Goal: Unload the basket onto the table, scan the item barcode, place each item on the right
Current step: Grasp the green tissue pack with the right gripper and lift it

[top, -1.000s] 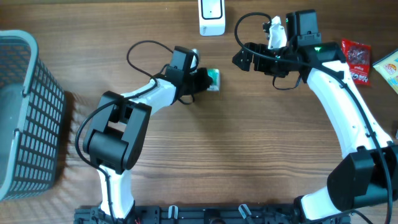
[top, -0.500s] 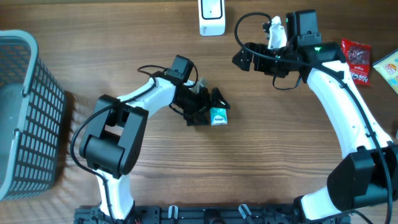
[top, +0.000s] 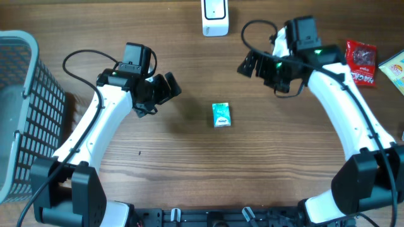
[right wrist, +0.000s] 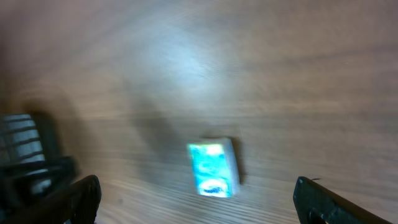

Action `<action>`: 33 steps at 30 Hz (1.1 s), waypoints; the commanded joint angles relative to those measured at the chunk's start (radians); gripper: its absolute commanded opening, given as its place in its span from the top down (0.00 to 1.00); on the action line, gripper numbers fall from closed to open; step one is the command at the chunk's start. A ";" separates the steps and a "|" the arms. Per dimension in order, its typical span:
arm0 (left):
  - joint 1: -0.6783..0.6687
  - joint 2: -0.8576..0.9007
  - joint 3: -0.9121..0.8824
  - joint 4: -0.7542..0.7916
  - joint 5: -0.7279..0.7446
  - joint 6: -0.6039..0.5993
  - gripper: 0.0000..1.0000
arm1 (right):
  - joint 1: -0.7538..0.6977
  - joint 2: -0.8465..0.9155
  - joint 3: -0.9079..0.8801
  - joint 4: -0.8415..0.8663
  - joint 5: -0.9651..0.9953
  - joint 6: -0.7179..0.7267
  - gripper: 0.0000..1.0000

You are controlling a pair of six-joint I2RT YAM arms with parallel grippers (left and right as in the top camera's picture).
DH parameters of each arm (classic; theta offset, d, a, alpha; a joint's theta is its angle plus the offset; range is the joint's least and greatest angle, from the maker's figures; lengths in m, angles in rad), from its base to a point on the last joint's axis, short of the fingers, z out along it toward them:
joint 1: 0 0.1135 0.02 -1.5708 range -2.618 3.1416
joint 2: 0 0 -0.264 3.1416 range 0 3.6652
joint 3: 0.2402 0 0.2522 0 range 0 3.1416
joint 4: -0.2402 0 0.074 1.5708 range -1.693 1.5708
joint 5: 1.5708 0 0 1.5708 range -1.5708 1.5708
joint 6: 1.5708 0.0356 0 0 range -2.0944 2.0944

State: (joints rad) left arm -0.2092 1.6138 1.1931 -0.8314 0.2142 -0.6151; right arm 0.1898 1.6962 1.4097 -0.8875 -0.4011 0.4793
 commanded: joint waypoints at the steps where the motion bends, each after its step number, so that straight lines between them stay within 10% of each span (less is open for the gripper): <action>1: 0.003 0.006 -0.005 -0.026 -0.218 0.004 0.00 | 0.064 0.010 -0.143 0.031 0.111 0.021 0.00; 11: 0.011 0.006 -0.005 -0.053 -0.310 0.004 0.00 | 0.207 0.010 -0.390 0.314 -0.061 0.017 0.75; 33: 0.052 0.006 -0.005 -0.056 -0.309 0.001 0.00 | 0.341 0.095 -0.387 0.426 0.242 0.053 0.96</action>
State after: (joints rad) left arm -0.1616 1.6138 1.1931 -0.8902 -0.0814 -0.6151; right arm 0.5426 1.7767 1.0222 -0.4389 -0.1997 0.5236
